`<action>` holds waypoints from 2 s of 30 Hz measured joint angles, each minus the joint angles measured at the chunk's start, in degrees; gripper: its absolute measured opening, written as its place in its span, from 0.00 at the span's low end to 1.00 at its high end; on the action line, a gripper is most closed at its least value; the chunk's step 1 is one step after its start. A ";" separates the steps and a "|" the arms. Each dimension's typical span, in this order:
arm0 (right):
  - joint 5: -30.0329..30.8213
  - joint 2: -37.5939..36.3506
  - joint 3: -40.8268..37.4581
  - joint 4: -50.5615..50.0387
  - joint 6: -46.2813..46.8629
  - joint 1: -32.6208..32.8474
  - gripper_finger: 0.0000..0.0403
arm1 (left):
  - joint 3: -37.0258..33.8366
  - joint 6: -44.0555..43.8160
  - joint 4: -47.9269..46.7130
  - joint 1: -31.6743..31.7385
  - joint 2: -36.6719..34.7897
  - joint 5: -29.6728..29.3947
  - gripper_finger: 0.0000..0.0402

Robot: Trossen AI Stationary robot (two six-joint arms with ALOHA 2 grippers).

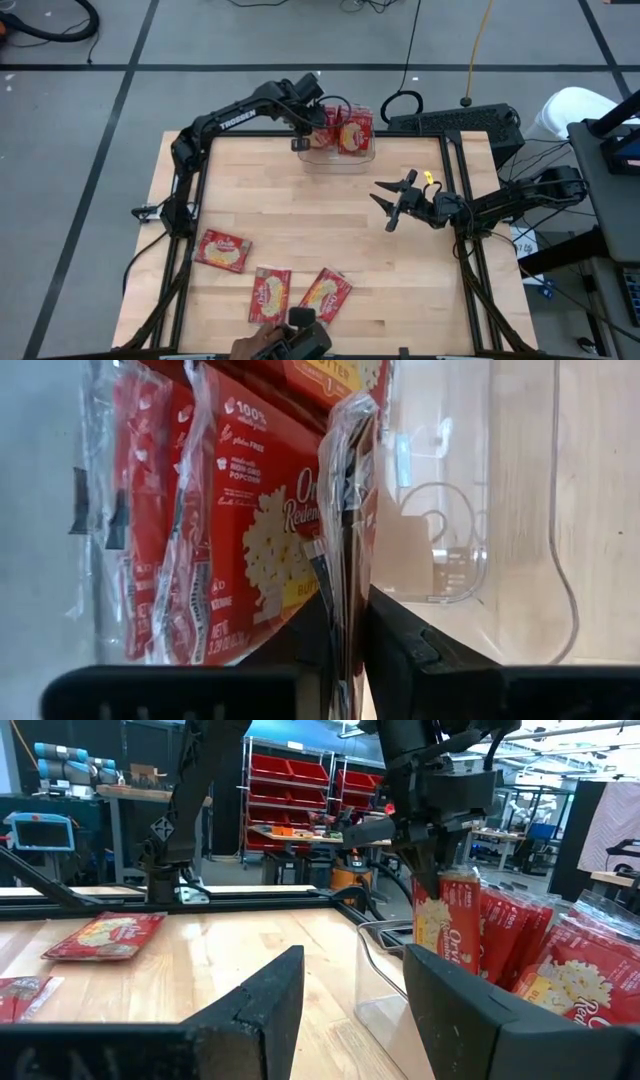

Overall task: Sort popcorn bags into baskets
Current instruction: Put the red popcorn bag into the transparent bin

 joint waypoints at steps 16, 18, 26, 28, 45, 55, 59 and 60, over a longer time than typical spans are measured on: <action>-0.02 0.00 0.00 -0.02 0.02 0.00 0.41 | 0.00 -1.24 7.19 -0.04 0.03 -5.85 0.33; -0.02 0.00 0.00 -0.02 0.01 0.00 0.41 | 0.00 -0.83 7.63 -0.04 0.05 -6.52 0.33; -0.02 0.00 0.00 -0.04 -0.01 0.00 0.41 | 0.00 -3.01 8.94 -0.81 -0.35 -9.04 0.33; -0.02 0.00 0.00 -0.17 0.02 0.00 0.41 | 0.01 -4.49 9.20 -1.51 -1.14 -10.70 0.33; -7.79 -0.02 0.01 -6.09 9.07 1.91 0.41 | -7.08 -17.00 4.91 -14.64 -13.94 -7.27 0.33; -9.00 0.25 0.02 -12.08 19.66 9.62 0.41 | -34.70 -28.20 26.74 -34.51 -24.22 -8.85 0.33; -6.23 1.87 0.23 -12.78 24.91 12.54 0.41 | -40.29 -32.13 33.32 -40.70 -24.48 -9.01 0.33; -5.55 2.48 0.47 -12.86 26.35 13.24 0.41 | -41.15 -33.28 34.85 -41.94 -24.43 -9.07 0.33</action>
